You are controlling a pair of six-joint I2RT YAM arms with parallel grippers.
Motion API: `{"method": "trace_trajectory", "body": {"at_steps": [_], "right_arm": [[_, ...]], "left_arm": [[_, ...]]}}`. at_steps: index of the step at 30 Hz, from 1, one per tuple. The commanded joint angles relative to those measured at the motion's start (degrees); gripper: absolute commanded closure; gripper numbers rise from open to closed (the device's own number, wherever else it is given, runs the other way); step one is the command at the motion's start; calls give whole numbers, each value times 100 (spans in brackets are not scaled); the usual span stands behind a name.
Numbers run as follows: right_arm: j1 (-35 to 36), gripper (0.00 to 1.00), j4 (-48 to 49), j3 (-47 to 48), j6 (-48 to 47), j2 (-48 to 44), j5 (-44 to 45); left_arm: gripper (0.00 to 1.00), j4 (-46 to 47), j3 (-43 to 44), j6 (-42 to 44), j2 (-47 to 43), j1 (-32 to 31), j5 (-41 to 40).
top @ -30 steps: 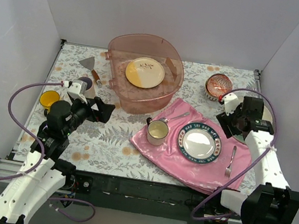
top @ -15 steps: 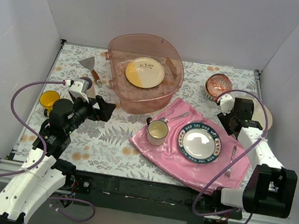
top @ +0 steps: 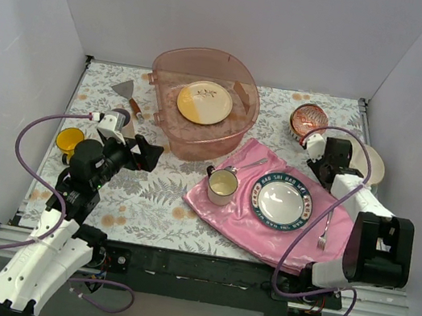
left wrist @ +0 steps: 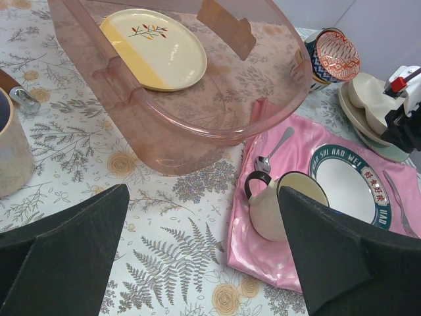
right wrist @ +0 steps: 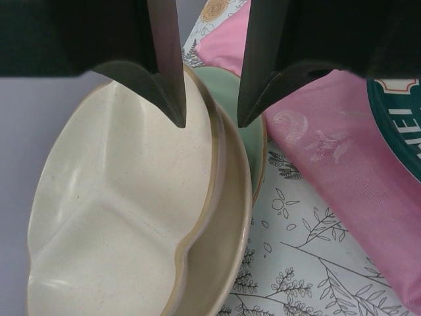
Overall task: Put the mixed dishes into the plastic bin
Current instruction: Pick up the plate at the center of the board.
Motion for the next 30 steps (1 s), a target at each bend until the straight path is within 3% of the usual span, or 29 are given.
{"method": "trace_trajectory", "body": {"at_steps": [1,10,21,30], "right_arm": [[22,57,421,-145,-287,102,133],[14,64,588,-268,-507,304,133],[22,98,580,-338,-779,76,124],[14,99,290,-206,-1210,-556,107]], "left_arm": [[2,118,23,32,-1,26,-12],[2,118,14,41,43,17,-12],[2,118,14,41,60,26,14],[2,109,14,32,69,17,58]]}}
